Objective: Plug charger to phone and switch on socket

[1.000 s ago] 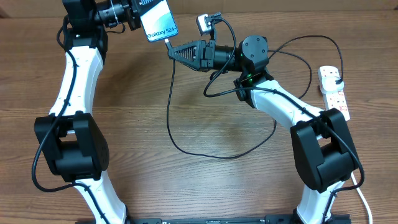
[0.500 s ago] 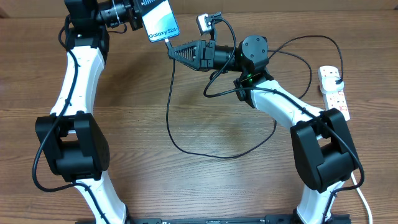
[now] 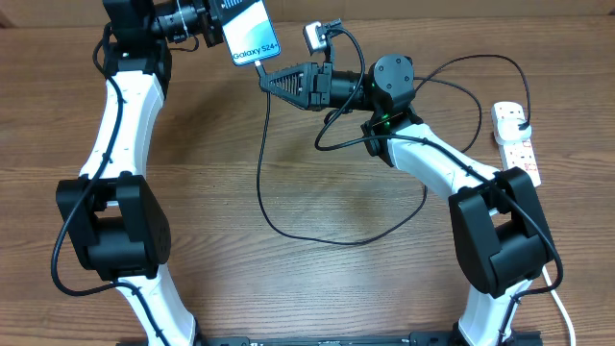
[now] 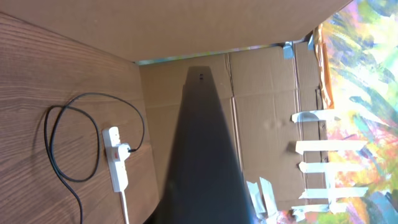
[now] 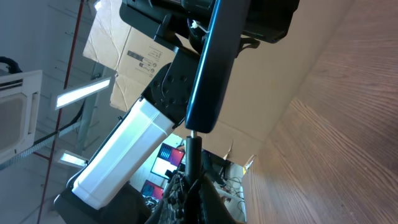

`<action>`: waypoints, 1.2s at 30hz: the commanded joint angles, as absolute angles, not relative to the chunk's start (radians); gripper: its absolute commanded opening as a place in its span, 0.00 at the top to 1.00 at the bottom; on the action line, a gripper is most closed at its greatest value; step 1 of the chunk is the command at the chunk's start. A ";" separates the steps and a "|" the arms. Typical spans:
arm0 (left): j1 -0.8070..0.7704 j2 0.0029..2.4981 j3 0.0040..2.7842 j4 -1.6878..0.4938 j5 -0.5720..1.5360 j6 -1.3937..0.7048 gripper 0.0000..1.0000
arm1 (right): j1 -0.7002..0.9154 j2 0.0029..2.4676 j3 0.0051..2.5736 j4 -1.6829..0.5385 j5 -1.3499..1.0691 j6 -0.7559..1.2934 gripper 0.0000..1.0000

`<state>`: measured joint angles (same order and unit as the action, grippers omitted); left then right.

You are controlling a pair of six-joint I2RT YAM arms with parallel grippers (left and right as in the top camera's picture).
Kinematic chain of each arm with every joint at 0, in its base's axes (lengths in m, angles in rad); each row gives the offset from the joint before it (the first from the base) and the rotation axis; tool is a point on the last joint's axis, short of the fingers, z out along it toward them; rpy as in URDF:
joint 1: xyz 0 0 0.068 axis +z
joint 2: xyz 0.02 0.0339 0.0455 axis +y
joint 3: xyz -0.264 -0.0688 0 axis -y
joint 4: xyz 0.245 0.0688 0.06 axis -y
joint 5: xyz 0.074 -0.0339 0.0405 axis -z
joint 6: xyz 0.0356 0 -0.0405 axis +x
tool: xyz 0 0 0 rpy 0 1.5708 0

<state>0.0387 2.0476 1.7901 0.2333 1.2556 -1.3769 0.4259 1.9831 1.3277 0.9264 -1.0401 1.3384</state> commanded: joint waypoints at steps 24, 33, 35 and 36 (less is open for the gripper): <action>0.034 2.045 1.803 0.243 1.306 -1.338 0.96 | 0.404 1.953 1.343 0.865 -0.995 1.308 0.96; 0.031 2.045 1.803 0.243 1.306 -1.319 0.96 | 0.404 1.953 1.343 0.865 -0.993 1.308 0.96; 0.031 2.045 1.803 0.243 1.306 -1.298 0.96 | 0.403 1.953 1.343 0.865 -0.987 1.308 0.96; 0.031 2.045 1.803 0.242 1.307 -1.287 0.96 | 0.403 1.953 1.343 0.865 -0.983 1.309 0.96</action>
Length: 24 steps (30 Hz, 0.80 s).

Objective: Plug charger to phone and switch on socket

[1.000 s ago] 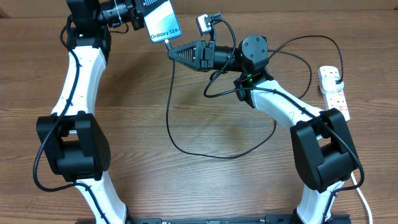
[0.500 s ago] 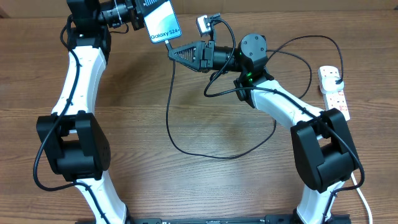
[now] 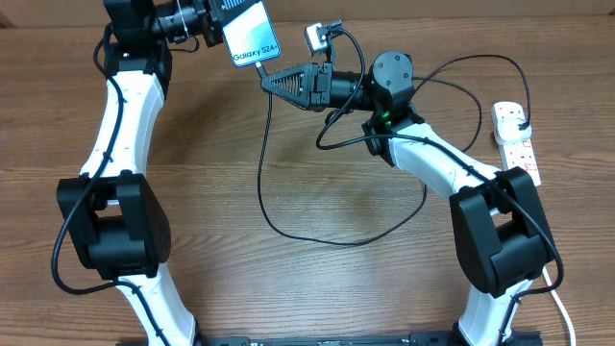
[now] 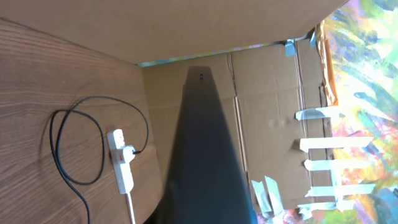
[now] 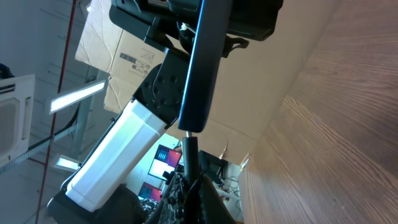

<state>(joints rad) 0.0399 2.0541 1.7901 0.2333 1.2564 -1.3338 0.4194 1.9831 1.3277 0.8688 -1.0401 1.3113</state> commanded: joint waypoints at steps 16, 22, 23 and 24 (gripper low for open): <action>0.018 2.045 1.803 0.236 1.306 -1.278 0.96 | 0.403 1.953 1.343 0.865 -0.958 1.308 0.96; 0.020 2.045 1.803 0.236 1.310 -1.279 0.96 | 0.392 1.953 1.343 0.865 -0.959 1.308 0.96; 0.022 2.045 1.803 0.236 1.310 -1.279 0.96 | 0.389 1.953 1.343 0.865 -0.959 1.308 0.96; 0.023 2.045 1.803 0.236 1.310 -1.278 0.96 | 0.387 1.953 1.343 0.865 -0.959 1.308 0.96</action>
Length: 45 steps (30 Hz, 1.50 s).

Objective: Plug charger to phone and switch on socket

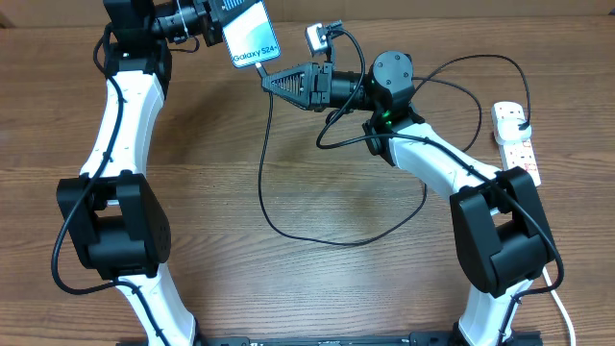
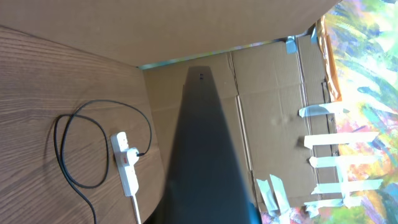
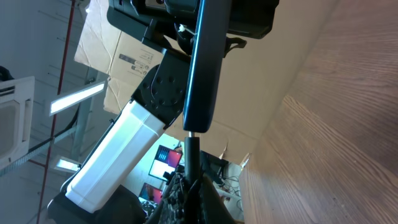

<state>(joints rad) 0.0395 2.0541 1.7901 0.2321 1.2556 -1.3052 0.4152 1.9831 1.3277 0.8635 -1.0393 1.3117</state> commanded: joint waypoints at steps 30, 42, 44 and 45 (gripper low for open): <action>-0.002 2.045 1.803 0.236 1.230 -1.262 0.96 | 0.388 1.953 1.343 0.865 -0.853 1.362 0.96; -0.015 2.045 1.803 0.236 1.208 -1.263 0.96 | 0.422 1.953 1.343 0.865 -0.801 1.364 0.96; -0.016 2.046 1.803 0.236 1.201 -1.263 0.96 | 0.426 1.953 1.343 0.865 -0.801 1.364 0.96; -0.017 2.046 1.803 0.236 1.201 -1.263 0.96 | 0.427 1.953 1.343 0.865 -0.801 1.364 0.96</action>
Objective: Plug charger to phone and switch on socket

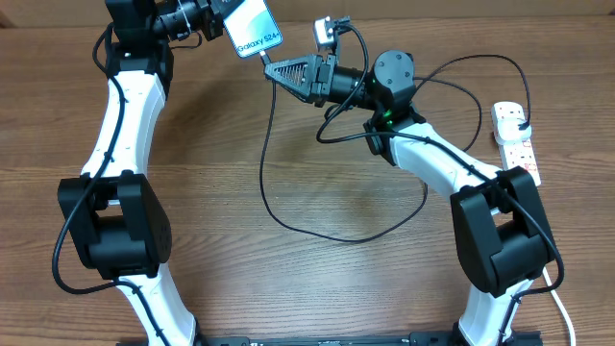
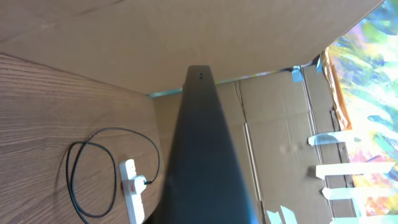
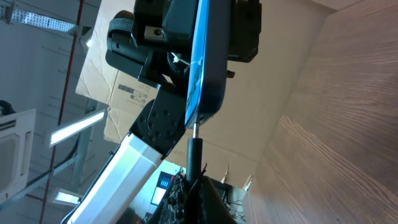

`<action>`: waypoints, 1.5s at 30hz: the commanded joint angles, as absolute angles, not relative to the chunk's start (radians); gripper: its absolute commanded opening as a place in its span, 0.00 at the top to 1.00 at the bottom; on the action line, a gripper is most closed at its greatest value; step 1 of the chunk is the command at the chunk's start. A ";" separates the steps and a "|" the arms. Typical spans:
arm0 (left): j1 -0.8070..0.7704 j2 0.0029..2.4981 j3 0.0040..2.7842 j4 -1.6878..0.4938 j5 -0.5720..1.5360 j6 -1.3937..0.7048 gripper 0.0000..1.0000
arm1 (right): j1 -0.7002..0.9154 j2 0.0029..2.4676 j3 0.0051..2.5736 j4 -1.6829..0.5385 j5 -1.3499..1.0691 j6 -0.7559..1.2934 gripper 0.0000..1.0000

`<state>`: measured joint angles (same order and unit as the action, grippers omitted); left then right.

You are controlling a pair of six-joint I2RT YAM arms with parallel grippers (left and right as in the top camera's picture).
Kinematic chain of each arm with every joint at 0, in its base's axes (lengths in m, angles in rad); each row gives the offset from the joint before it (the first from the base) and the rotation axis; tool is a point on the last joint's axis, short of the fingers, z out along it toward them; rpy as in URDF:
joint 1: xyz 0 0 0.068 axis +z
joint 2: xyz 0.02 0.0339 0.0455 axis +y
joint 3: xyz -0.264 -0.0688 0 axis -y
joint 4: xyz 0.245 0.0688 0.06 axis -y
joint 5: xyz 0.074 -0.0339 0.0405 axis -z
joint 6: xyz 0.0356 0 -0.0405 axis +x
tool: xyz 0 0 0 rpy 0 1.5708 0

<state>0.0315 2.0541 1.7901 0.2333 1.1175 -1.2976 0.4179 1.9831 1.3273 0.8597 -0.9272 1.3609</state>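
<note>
The phone (image 1: 252, 27), screen lit, is held at the table's far edge by my left gripper (image 1: 223, 19), which is shut on it. My right gripper (image 1: 272, 69) is shut on the black charger plug (image 3: 194, 152) just below the phone's lower edge (image 3: 200, 115). A thin metal tip (image 3: 196, 129) shows between plug body and phone. The black cable (image 1: 264, 183) runs over the table to the white socket strip (image 1: 516, 139) at the right. In the left wrist view the dark back of the phone (image 2: 202, 155) hides the fingers.
The cable loops widely across the wooden table (image 1: 336, 288) between both arms and under the right arm. Cardboard walls (image 2: 155, 37) stand behind the table. The socket strip (image 2: 134, 186) lies near the right edge with a plug in it.
Phone and left gripper stand a little farther back and right, the phone more tilted. My right gripper followed with the plug. A thin metal tip now shows between plug and phone.
At all three earlier moments my left gripper held the phone and my right held the plug body against the phone's lower edge, with only slight shifts. Now both sit farther back, the phone is tilted, and the plug's tip is visible.
</note>
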 commanded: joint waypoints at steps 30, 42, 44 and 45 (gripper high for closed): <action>0.055 2.045 1.803 0.236 1.238 -1.310 0.96 | 0.425 1.953 1.343 0.863 -0.824 1.359 0.96; 0.051 2.045 1.803 0.236 1.250 -1.393 0.96 | 0.425 1.953 1.343 0.849 -0.825 1.356 0.96; 0.051 2.046 1.803 0.236 1.245 -1.396 0.96 | 0.425 1.953 1.343 0.849 -0.824 1.356 0.96; 0.051 2.046 1.803 0.236 1.244 -1.395 0.96 | 0.425 1.953 1.343 0.849 -0.824 1.356 0.96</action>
